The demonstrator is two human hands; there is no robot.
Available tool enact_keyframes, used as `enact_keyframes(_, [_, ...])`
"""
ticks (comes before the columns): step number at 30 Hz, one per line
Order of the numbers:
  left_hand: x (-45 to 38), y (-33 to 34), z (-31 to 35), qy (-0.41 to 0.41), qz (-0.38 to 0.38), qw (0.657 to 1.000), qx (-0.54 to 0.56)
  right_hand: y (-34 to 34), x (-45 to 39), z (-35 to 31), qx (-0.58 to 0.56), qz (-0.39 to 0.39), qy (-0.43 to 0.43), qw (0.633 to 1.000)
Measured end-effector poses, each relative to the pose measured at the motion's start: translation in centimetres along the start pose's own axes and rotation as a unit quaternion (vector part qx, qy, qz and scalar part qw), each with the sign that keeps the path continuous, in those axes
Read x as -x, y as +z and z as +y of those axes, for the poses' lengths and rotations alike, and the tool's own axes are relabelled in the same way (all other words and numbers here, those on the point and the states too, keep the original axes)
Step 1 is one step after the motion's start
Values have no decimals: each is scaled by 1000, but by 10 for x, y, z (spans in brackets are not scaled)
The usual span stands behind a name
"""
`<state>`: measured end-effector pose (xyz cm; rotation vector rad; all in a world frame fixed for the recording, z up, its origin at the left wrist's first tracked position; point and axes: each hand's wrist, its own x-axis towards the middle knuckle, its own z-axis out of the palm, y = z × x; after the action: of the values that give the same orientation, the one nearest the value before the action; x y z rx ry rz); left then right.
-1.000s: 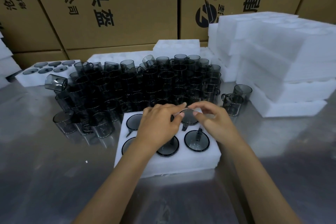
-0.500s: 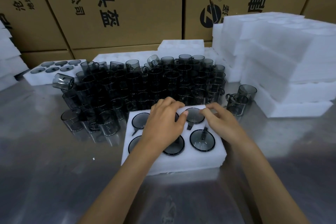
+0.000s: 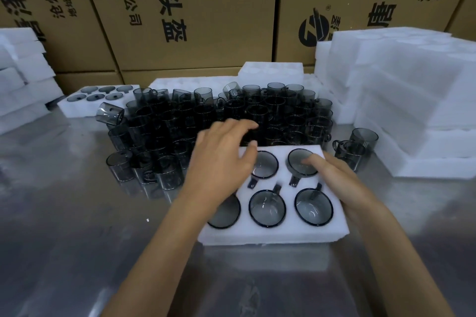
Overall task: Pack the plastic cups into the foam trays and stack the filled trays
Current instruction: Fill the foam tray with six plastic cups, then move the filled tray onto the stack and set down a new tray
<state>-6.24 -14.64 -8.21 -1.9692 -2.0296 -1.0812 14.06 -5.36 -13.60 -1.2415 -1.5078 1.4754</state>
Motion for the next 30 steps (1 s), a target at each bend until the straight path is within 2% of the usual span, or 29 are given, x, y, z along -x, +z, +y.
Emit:
enact_keyframes(3, [-5,-28,-15,-39,90,993,-59,-3,-2,-2,-81,53,-12,995])
enact_keyframes(4, [-6,-34,-20,-66,111,991,-39,-1,-2,-3,-117,68,-7,991])
enact_keyframes(6, [-9,-39,-29,-153,125,976,93,5,-2,-4,-185,93,10,978])
enact_keyframes(8, [-11,-40,-29,-259,97,921,272,13,-2,-8,-223,117,10,968])
enact_keyframes(10, [-13,-37,-26,-327,44,843,425,22,-2,-16,-250,141,-7,958])
enact_keyframes(12, [-14,-28,-21,-334,-29,780,529,35,-4,-27,-274,153,-25,949])
enact_keyframes(13, [-13,-22,-18,-321,-59,764,556,44,-5,-34,-281,152,-30,947])
enact_keyframes(15, [-15,-13,-10,-293,-71,759,578,64,-9,-50,-293,149,-38,944])
enact_keyframes(18, [-32,-17,-20,-280,15,766,579,93,-17,-79,-299,103,-85,945])
enact_keyframes(21, [-61,-40,-48,-265,72,743,611,115,-26,-110,-254,47,-118,959])
enact_keyframes(24, [-103,-65,-87,-269,154,720,621,135,-42,-130,-224,43,-126,965])
enact_keyframes(26, [-138,-82,-120,-289,211,712,604,148,-53,-136,-250,32,-116,961])
enact_keyframes(28, [-170,-99,-161,-348,256,699,570,159,-67,-134,-275,20,-102,956])
enact_keyframes(30, [-193,-114,-205,-404,257,699,531,163,-81,-130,-294,16,-99,951])
